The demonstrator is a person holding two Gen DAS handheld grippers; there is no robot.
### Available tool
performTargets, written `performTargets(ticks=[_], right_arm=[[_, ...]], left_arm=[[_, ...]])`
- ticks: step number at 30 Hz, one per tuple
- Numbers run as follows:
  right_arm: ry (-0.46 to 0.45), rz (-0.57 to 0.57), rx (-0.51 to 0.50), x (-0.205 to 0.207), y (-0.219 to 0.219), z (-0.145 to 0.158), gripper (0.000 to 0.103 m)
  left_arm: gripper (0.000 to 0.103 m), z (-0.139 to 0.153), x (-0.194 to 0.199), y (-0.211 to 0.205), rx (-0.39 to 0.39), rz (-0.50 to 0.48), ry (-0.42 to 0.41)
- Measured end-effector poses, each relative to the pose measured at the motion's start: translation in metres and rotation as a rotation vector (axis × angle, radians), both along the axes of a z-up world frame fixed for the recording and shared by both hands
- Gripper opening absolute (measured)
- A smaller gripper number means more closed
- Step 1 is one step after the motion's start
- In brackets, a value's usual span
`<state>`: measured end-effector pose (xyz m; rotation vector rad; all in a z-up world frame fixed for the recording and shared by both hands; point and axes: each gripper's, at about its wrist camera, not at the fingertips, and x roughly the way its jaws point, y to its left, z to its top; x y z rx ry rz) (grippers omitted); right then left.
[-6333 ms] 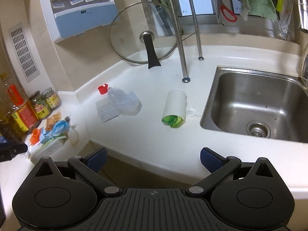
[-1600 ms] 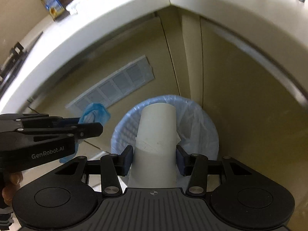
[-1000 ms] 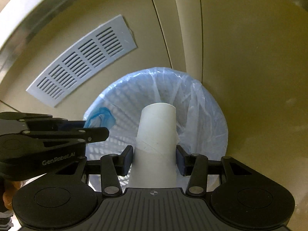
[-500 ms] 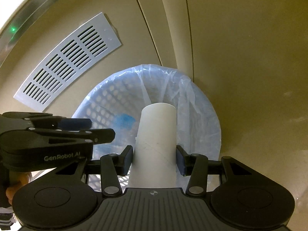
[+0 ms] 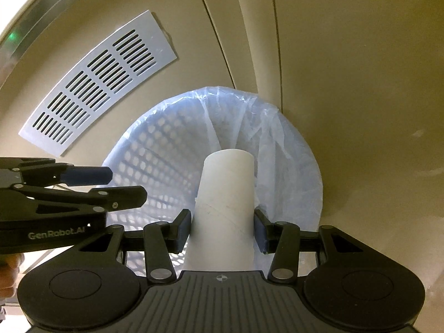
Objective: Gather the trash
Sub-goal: 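Open the left tool to drop the mask while the right tool drops the roll into the bin, then raise both tools from the bin back toward the counter items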
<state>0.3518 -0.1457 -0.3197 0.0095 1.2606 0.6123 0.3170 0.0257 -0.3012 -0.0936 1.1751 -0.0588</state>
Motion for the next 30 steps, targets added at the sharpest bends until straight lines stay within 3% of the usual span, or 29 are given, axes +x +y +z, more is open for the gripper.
performTargets(ticks=[6,20,30], right_arm=[[-0.023,-0.002,0.004,0.001,0.0,-0.002,0.07],[-0.055,0.021,0.0,-0.006,-0.008,0.018,0.074],[-0.084,0.021,0.013,-0.022,-0.027,0.052,0.08]], left_arm=[[0.048,0.006,-0.006,0.002,0.004,0.027,-0.01],[0.048,0.034,-0.016,-0.003,0.013,0.047,-0.046],[0.048,0.077,-0.034,-0.008,0.024,0.086,-0.09]])
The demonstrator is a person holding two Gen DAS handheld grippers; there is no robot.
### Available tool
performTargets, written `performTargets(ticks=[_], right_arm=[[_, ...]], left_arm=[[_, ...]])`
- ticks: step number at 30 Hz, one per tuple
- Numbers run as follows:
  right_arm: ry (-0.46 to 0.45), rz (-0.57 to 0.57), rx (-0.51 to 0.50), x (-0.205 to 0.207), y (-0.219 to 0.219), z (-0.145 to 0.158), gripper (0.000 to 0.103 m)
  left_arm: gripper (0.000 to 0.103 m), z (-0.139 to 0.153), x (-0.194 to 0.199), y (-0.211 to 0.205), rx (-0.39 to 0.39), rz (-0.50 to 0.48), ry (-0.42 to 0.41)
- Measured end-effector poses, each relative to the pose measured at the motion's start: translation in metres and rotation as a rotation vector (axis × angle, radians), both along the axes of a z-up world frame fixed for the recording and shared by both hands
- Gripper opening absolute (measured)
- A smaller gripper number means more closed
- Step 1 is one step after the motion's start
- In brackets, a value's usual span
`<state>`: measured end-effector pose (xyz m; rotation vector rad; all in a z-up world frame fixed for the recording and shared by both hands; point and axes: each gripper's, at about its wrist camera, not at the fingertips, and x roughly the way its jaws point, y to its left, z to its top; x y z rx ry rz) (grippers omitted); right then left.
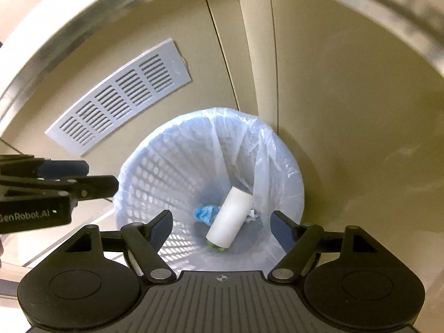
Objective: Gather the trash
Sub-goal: 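Raise both tools from the bin back toward the counter items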
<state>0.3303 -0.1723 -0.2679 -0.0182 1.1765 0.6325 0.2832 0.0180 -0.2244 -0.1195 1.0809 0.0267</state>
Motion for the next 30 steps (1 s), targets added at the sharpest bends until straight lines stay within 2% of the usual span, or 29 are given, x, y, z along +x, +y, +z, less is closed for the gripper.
performTargets(ticks=[10,18,24,30], right_arm=[[-0.046,-0.011,0.052,-0.015,-0.015,0.056,0.083],[-0.086,0.015,0.074,-0.023,-0.025,0.096,0.083],[-0.141,0.006,0.105,-0.025,-0.035,0.13,0.083],[-0.174,-0.052,0.149,-0.012,-0.043,0.154,0.083]], left_arm=[[0.048,0.057,-0.029,0.0,-0.001,0.048,-0.076],[0.049,0.097,-0.051,0.005,0.035,0.057,-0.147],[0.05,0.129,-0.054,0.01,0.066,0.068,-0.201],[0.05,0.153,-0.048,0.021,0.085,0.068,-0.249]])
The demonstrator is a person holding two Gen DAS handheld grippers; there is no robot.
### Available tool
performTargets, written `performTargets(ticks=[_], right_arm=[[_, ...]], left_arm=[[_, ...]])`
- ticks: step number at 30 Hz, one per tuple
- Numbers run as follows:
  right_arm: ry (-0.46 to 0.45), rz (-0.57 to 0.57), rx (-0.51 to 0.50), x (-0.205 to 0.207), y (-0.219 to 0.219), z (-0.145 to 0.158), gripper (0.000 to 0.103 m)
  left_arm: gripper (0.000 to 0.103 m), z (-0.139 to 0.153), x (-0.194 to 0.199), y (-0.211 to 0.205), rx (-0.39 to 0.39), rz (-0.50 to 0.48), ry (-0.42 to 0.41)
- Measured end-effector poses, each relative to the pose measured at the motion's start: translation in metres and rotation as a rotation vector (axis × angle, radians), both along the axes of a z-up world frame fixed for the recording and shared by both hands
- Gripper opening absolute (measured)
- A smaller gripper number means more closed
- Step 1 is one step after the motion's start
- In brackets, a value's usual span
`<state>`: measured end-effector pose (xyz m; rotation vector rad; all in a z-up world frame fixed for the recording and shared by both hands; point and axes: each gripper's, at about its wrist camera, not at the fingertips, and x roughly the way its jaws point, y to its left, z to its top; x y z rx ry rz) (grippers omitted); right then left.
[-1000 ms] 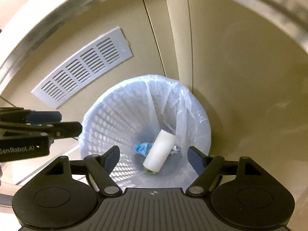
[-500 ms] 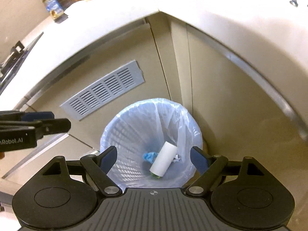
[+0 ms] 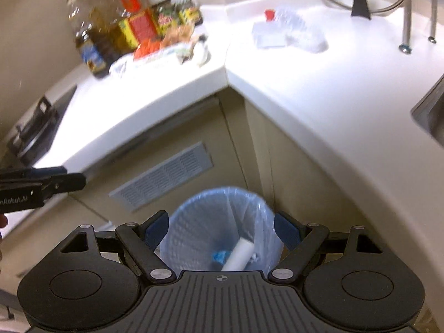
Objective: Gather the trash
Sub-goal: 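Raise both tools from the bin back toward the counter items, then grasp the crumpled white tissue with the left tool while the right tool grasps the brown snack bag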
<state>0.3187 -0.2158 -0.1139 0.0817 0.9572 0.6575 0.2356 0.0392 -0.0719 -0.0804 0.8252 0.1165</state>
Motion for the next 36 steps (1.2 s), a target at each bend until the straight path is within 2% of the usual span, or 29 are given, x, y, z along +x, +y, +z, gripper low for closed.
performTargets(ticks=[11,24,36], right_arm=[[-0.06,-0.1,0.051,0.032,0.006,0.032,0.083],[-0.133,-0.034,0.094,0.102,0.109,0.052,0.083],[-0.18,0.014,0.103,0.155,0.191,0.057,0.079]], left_arm=[[0.05,0.032,0.032,0.041,0.043,-0.027,-0.061],[0.049,0.049,0.106,0.12,0.088,-0.008,-0.117],[0.048,0.038,0.168,0.171,0.086,-0.001,-0.114]])
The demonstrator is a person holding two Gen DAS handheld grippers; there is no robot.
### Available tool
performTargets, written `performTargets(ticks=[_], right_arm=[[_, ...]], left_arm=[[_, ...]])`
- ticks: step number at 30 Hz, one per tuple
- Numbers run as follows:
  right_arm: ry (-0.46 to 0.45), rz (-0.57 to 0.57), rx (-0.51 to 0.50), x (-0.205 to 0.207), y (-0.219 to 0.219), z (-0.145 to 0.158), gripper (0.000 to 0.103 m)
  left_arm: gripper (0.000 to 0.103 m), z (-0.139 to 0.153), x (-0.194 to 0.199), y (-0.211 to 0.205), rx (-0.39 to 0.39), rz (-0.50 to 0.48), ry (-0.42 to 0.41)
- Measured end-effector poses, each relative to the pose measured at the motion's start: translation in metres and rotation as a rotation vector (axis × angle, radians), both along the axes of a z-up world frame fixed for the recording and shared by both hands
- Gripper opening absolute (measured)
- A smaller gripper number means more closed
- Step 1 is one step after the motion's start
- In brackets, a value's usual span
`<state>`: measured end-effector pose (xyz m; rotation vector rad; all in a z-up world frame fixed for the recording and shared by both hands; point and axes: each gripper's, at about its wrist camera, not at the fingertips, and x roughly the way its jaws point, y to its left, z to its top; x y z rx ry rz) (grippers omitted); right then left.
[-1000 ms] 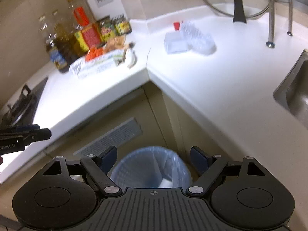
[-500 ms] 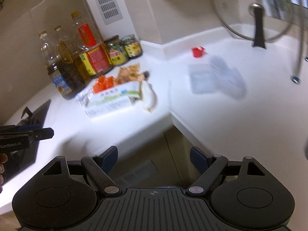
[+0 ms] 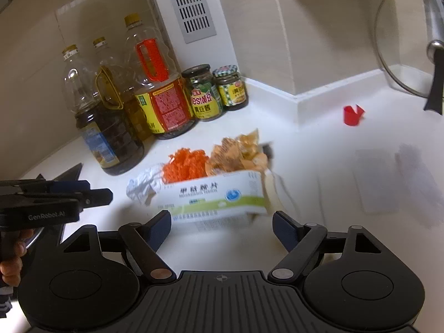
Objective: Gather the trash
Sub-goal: 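Grasp the crumpled white tissue with the left tool while the right tool grasps the brown snack bag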
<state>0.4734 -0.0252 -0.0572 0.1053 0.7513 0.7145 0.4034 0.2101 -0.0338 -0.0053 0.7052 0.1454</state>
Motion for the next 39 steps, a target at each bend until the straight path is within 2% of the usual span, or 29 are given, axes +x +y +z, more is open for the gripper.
performTargets(ticks=[11,18,29,34,39], right_arm=[[-0.014,-0.059,-0.02,0.031,0.015,-0.003,0.076],[0.0,-0.086,-0.024,0.044,0.013,-0.009,0.076],[0.006,-0.084,-0.031,0.058,0.018,-0.015,0.076],[0.003,-0.072,-0.044,0.063,0.024,-0.018,0.076],[-0.041,-0.047,-0.079,0.069,0.038,-0.02,0.076]], left_arm=[[0.048,-0.025,0.053,0.019,0.001,-0.027,0.028],[0.044,-0.038,0.074,0.022,0.009,-0.059,0.044],[0.028,-0.051,0.084,0.026,-0.016,-0.08,0.077],[0.014,-0.048,0.082,0.025,0.002,-0.078,0.057],[0.013,-0.033,0.076,0.029,0.014,-0.035,0.013]])
